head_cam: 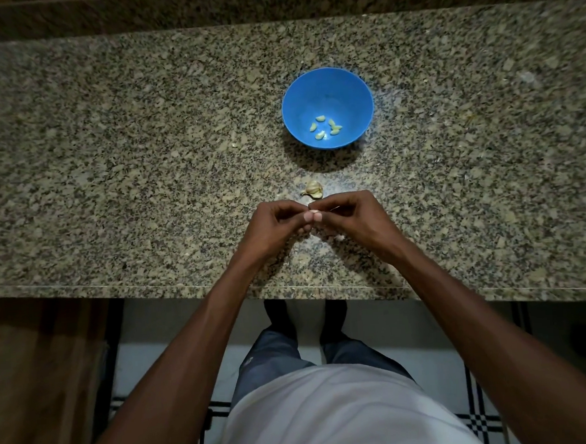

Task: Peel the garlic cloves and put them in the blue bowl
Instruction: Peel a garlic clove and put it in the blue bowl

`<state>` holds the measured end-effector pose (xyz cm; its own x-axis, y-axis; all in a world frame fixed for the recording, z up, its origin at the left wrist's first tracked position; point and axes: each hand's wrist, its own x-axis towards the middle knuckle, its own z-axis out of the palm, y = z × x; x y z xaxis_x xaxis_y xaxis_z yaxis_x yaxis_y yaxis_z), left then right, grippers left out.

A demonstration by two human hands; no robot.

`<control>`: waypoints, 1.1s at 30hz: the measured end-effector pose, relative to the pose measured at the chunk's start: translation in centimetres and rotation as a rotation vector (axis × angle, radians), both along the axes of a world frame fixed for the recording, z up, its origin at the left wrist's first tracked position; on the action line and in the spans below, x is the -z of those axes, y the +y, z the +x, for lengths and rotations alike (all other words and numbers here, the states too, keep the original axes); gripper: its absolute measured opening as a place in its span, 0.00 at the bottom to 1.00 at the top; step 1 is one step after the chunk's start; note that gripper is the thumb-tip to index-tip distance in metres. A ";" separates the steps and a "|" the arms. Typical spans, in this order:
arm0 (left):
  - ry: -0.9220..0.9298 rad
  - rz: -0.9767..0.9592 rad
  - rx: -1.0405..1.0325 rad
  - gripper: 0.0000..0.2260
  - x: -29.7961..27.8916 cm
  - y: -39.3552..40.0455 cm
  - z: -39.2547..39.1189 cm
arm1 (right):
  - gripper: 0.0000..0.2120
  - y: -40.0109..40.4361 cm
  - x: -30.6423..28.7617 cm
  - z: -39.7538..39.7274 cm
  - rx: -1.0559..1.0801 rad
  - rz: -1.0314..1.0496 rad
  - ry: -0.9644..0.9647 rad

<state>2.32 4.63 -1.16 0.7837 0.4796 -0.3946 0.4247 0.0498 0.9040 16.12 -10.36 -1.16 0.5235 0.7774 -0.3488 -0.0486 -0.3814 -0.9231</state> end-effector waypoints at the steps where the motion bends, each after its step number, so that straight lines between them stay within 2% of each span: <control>1: 0.009 0.040 0.012 0.09 0.0 0.0 0.2 | 0.12 0.1 0.0 0.1 0.008 -0.012 -0.048; 4: 0.042 0.134 0.050 0.07 0.4 0.0 0.5 | 0.09 0.3 -0.1 0.2 -0.011 -0.034 -0.227; 6: 0.076 0.192 0.026 0.05 0.8 0.1 0.6 | 0.07 0.4 -0.2 0.2 -0.038 -0.051 -0.412; 8: 0.124 0.374 -0.048 0.07 1.5 0.4 0.7 | 0.05 0.6 -0.1 0.5 -0.075 -0.087 -0.570; 11: 0.153 0.570 -0.145 0.13 2.4 1.4 0.8 | 0.13 1.2 0.2 0.8 -0.222 -0.191 -0.745; 14: 0.153 0.633 -0.006 0.19 3.0 2.0 1.1 | 0.13 1.9 -0.2 1.0 -0.301 -0.245 -0.827; 18: 0.159 0.643 0.082 0.18 3.4 2.2 1.7 | 0.06 2.6 -0.6 0.4 -0.433 -0.264 -0.956; 25: 0.088 0.622 0.068 0.15 3.7 2.4 1.0 | 0.06 2.8 0.0 0.2 -0.465 -0.304 -0.977; 33: 0.094 0.602 0.075 0.15 3.8 3.0 1.2 | 0.12 3.2 -0.3 -0.3 -0.473 -0.328 -0.998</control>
<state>3.52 7.66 -5.00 0.7992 0.5844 -0.1405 0.4864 -0.4914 0.7225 15.84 -7.12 -0.87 0.3603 0.9181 -0.1652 0.8598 -0.3955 -0.3231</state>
